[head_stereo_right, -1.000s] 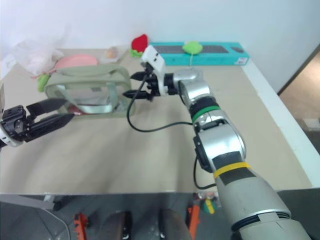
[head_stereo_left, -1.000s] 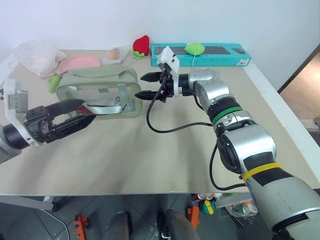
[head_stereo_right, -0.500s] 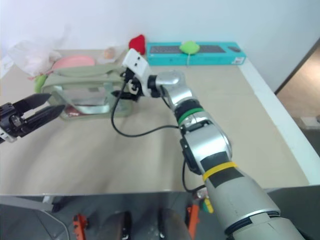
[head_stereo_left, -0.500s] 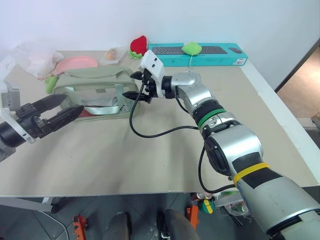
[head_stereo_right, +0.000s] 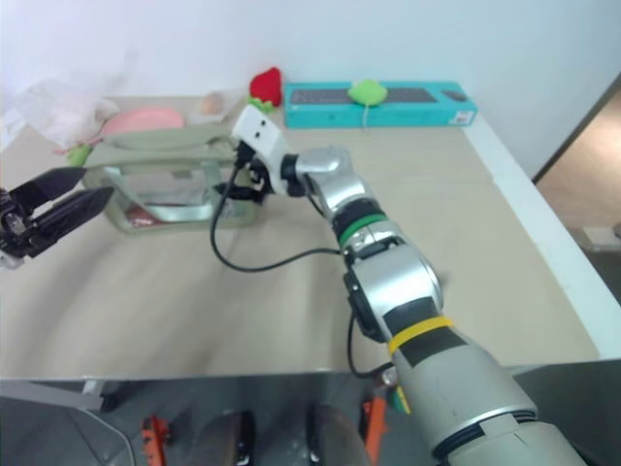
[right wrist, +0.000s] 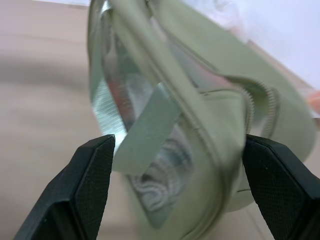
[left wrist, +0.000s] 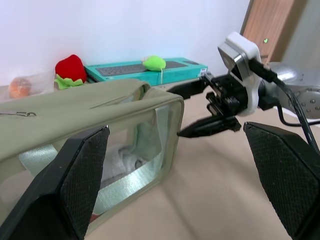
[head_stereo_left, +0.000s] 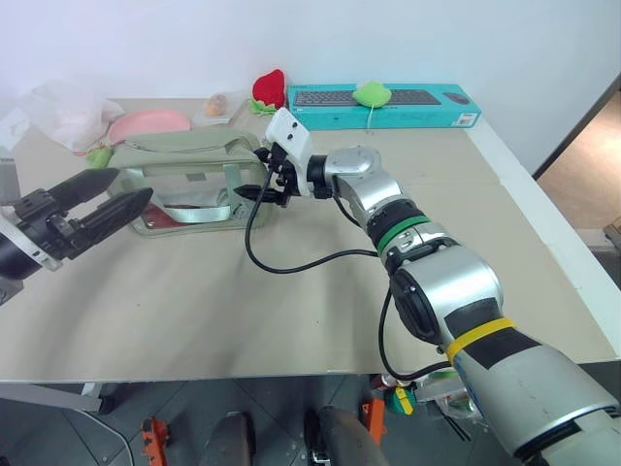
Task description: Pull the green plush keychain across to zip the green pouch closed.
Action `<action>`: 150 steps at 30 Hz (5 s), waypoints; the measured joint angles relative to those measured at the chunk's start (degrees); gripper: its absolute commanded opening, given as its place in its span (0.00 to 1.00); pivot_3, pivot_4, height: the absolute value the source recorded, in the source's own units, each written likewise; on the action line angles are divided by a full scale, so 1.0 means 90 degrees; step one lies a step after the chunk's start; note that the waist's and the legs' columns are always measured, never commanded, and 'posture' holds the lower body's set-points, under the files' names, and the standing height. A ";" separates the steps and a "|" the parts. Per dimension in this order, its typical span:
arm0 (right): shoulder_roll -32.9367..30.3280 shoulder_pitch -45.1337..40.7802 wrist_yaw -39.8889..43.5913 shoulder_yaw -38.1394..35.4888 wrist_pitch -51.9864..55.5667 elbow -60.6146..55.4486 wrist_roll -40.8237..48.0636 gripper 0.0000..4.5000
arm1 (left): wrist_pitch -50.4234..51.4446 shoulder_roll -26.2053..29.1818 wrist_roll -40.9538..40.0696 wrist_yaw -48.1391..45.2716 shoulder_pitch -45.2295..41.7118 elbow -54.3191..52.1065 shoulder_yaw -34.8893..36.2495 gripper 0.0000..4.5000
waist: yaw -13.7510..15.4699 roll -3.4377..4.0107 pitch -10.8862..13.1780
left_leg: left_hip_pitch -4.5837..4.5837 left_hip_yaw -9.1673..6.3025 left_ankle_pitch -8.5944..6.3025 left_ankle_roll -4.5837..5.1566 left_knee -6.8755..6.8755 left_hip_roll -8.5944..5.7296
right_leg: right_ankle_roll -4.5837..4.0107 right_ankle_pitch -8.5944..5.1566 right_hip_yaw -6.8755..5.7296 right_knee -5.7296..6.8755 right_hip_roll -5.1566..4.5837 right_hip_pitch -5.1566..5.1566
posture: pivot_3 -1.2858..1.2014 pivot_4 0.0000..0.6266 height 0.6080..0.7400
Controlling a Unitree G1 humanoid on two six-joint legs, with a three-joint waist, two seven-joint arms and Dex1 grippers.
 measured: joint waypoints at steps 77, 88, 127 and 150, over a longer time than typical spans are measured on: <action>-0.2495 0.2654 0.3626 -0.0478 0.2349 -0.4168 0.1211 0.01 | -0.0250 -0.0317 -0.0253 0.0456 0.0021 0.0602 0.0022 1.00 | 0.0091 -0.0001 0.0000 | -0.0006 -0.0003 -0.0005 0.0005 0.0001 -0.0024 | 0.0023 -0.0012 -0.0003 -0.0005 -0.0022 0.0003 | 0.52 0.24 1.00; -0.3546 0.3274 0.3288 -0.0615 0.3792 -0.6492 0.2031 0.01 | -0.0290 -0.0464 -0.0203 0.0408 -0.0615 0.1364 -0.0155 1.00 | 0.0031 -0.0001 0.0001 | 0.0020 0.0005 0.0006 -0.0012 -0.0001 0.0008 | -0.0007 0.0003 -0.0003 0.0006 0.0035 0.0005 | 0.52 0.24 1.00; -0.3739 0.4746 0.1691 -0.0488 0.4581 -0.7863 0.2676 0.01 | 0.0526 0.1078 0.0075 -0.1664 0.0308 -0.0742 -0.1027 1.00 | 0.0064 -0.0003 -0.0001 | 0.0036 0.0011 0.0006 -0.0014 -0.0007 0.0005 | -0.0010 0.0000 0.0011 0.0004 0.0028 0.0009 | 0.52 0.24 1.00; -0.3711 0.4813 0.1474 -0.0477 0.4524 -0.7883 0.2736 0.01 | 0.0667 0.0736 0.0417 -0.1767 0.0445 -0.0580 -0.2000 1.00 | 0.0068 -0.0004 -0.0002 | 0.0042 0.0011 0.0007 -0.0014 -0.0006 0.0006 | -0.0013 0.0000 0.0013 0.0005 0.0036 0.0012 | 0.52 0.24 1.00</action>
